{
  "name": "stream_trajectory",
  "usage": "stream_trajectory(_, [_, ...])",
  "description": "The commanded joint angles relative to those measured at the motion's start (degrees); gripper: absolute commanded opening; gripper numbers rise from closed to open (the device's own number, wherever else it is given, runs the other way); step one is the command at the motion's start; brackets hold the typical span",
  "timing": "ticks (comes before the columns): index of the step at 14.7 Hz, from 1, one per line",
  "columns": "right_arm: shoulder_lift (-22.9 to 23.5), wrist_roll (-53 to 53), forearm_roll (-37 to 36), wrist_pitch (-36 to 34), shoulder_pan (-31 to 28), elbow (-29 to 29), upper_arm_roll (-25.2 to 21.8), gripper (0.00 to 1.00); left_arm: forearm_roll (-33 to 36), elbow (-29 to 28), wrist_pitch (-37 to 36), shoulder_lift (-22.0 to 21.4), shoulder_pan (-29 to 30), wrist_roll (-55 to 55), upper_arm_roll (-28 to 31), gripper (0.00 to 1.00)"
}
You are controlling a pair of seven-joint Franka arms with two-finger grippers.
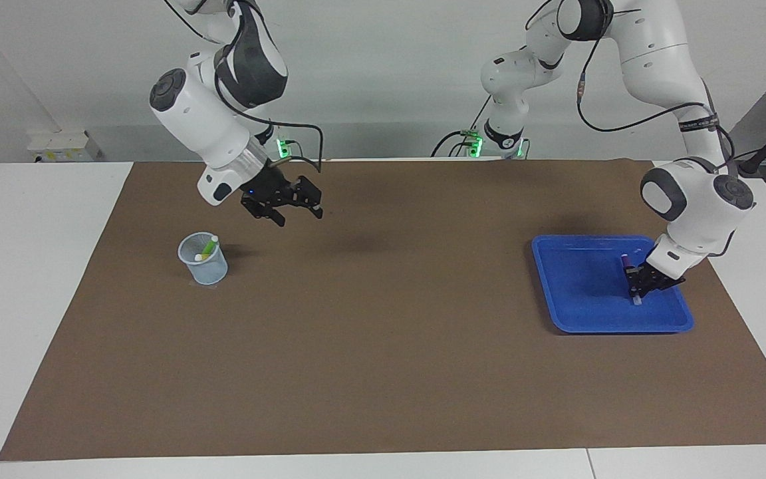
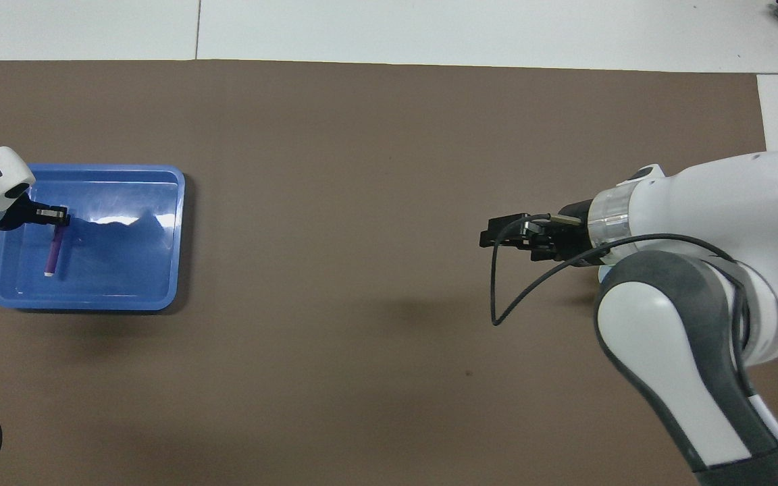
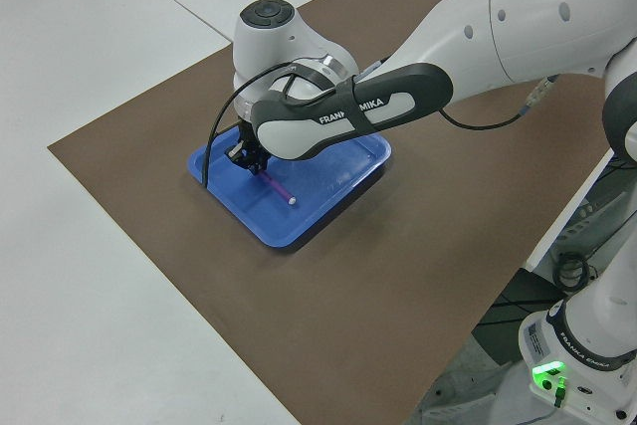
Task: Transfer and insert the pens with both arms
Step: 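Grasp the purple pen with the left gripper while the right gripper returns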
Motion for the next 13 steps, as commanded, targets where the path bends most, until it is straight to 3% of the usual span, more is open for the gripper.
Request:
stream_trajectory(1, [0.47,8.95,7.48,6.48,4.22,-1.56,0.06,1.0,0.45,4.28,-8.17,-0.68,-1.78,-6.51,0.1,0.0])
stream_trajectory(4, [0.73,11.35,13.23,9.93,6.0,-2.79,0.06,1.0,-4.09,6.31,-15.82,-3.14,-3.28,-16.69,0.09,0.0])
stream_trajectory(13, [0.73,-0.49,13.23,6.15,7.93,-1.31,0.15,1.0,-28.88,5.88,-31.92,-6.92,-2.31,-44.9,0.09,0.0])
